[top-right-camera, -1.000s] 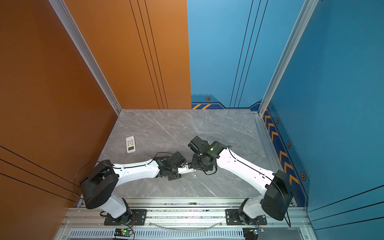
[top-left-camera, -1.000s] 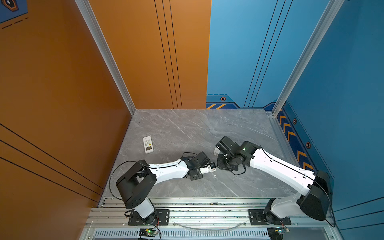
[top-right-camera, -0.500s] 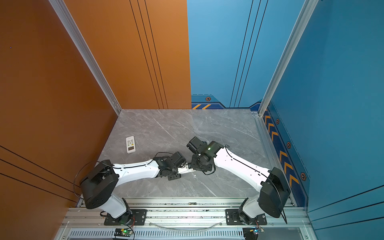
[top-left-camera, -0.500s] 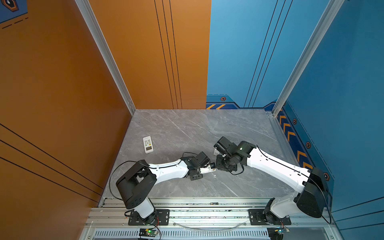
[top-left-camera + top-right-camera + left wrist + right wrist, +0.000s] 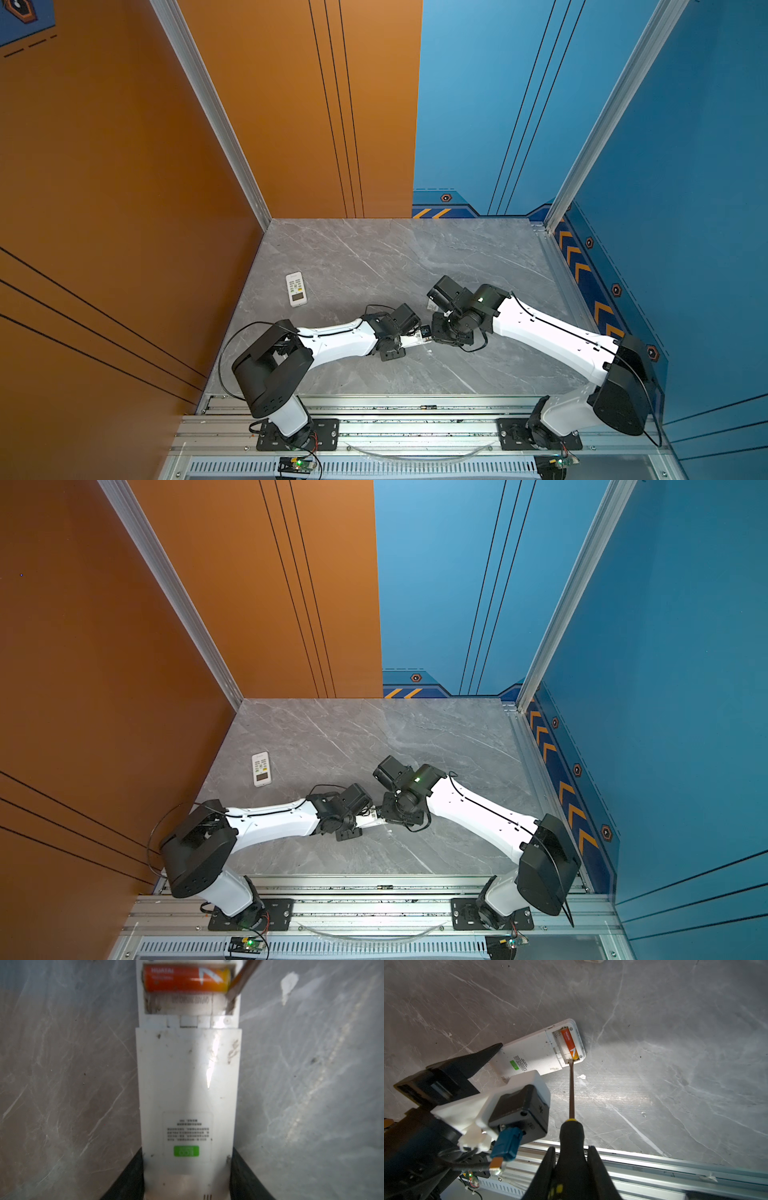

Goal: Unload the batteries from the remote control

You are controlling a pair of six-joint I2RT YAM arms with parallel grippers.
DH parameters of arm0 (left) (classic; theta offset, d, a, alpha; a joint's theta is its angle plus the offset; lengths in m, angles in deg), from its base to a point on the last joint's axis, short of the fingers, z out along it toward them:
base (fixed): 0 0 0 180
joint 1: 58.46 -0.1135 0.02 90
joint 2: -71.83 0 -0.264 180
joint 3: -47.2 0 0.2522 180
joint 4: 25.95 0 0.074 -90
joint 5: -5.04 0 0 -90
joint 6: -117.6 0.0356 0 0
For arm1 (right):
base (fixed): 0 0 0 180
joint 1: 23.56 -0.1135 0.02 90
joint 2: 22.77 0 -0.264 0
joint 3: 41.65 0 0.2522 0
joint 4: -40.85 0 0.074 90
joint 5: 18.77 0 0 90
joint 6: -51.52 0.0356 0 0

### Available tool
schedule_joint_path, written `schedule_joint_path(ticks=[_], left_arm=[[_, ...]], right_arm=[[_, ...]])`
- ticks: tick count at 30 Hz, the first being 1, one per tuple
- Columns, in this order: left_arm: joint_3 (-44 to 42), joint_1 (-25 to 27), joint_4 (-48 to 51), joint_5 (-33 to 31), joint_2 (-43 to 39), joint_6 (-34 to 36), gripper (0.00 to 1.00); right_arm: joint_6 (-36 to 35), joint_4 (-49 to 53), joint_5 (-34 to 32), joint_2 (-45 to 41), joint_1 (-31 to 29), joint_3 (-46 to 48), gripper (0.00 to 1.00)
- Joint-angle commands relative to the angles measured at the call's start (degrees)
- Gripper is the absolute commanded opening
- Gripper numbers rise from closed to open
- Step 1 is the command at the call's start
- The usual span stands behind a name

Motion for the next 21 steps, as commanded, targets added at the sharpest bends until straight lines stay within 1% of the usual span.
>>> schedule_joint_path(ticks=[1,6,11,17,21], left_arm=[[0.85,0.07,1.9,0.06,0.39,0.38,0.0],[0.76,0.1,1.9,0.15,0.42,0.43,0.0],[0.8,0.08,1.99,-0.83,0.2,0.96,0.0],[1.71,1.01,3.08,-3.47,0.41,2.04,0.0],[2.44,1.55,4.48,-5.17,1.1,2.14,0.0]], right_arm=[[0.12,2.22,-0.95,0.22,-0.11,0.91,0.0],[-0.34,2.67,-1.89,0.83,-0.09,0.64,0.0],[-1.22,5.26,-3.16,1.36,0.04,-0.51,0.0],[-1.92,9.26,-6.39,3.64,-1.43,-3.09,0.0],[-0.93,11.77,-10.46,5.7,-2.84,-6.27,0.0]])
